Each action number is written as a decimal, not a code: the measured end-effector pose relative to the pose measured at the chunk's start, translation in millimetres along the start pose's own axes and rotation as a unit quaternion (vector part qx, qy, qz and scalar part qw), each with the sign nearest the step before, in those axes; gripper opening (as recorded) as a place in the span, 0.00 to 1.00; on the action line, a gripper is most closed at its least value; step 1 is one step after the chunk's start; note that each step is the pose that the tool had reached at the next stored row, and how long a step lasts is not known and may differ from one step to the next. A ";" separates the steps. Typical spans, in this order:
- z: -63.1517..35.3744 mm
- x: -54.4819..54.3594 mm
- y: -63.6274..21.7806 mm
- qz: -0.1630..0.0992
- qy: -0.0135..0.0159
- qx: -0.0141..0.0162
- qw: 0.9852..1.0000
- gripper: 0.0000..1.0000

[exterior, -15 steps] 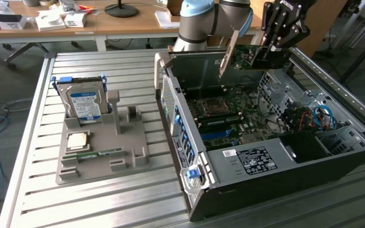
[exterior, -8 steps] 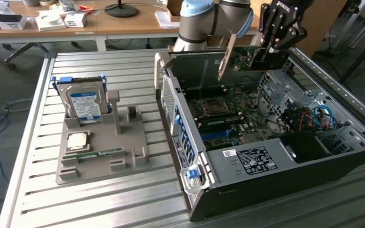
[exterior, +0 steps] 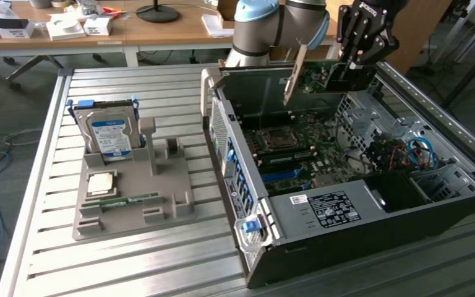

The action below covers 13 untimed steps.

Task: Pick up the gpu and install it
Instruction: 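Insert the gpu into the slot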

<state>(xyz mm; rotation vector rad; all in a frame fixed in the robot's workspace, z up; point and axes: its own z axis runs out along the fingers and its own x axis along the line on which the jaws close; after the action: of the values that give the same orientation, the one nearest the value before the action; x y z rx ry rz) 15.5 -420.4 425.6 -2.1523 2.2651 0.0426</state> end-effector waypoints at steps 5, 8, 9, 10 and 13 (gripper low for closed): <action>0.0 0.2 3.0 0.000 0.000 0.000 1.000 0.27; 0.0 0.3 5.5 0.000 0.000 0.000 1.000 0.27; 0.1 0.3 6.3 0.000 0.000 0.000 1.000 0.27; 0.0 0.4 7.0 0.000 0.000 0.000 1.000 0.27; 0.1 0.5 9.2 0.000 0.000 0.000 1.000 0.27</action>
<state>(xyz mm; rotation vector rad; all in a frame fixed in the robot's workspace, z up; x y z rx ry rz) 6.3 -420.4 425.5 -2.1523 2.2650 0.0426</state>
